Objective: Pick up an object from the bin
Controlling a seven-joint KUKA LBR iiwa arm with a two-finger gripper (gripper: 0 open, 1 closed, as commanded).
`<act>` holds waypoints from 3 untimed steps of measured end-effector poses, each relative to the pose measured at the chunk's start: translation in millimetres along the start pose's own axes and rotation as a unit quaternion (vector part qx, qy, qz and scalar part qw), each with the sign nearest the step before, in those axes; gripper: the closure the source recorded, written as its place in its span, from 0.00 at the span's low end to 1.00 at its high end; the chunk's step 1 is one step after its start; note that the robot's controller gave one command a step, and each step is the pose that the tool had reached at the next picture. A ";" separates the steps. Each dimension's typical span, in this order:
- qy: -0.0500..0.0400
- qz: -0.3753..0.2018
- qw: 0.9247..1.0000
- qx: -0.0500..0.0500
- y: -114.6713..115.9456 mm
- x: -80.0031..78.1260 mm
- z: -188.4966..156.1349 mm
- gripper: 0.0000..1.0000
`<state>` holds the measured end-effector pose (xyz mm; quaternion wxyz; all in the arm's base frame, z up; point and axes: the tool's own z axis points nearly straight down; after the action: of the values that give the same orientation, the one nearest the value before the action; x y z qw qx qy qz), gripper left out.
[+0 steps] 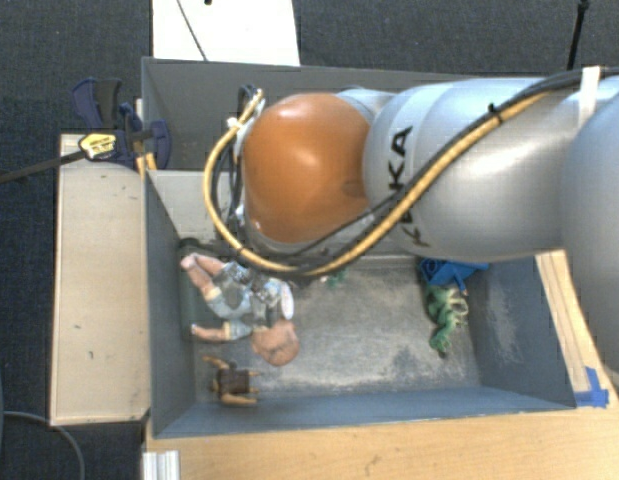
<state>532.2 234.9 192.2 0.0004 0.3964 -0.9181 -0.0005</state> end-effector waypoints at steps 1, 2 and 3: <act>-0.002 -0.021 1.000 0.001 10.9 20.7 29.2 1.00; -0.002 -0.114 0.993 0.001 10.8 25.2 59.6 1.00; 0.004 -0.035 0.999 -0.002 15.4 29.8 31.9 1.00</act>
Offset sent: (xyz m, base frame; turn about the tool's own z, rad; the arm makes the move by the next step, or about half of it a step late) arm -0.0271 -0.0162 -0.1004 0.0042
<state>500.6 223.8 160.3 0.0046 0.4282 -0.9037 -0.0012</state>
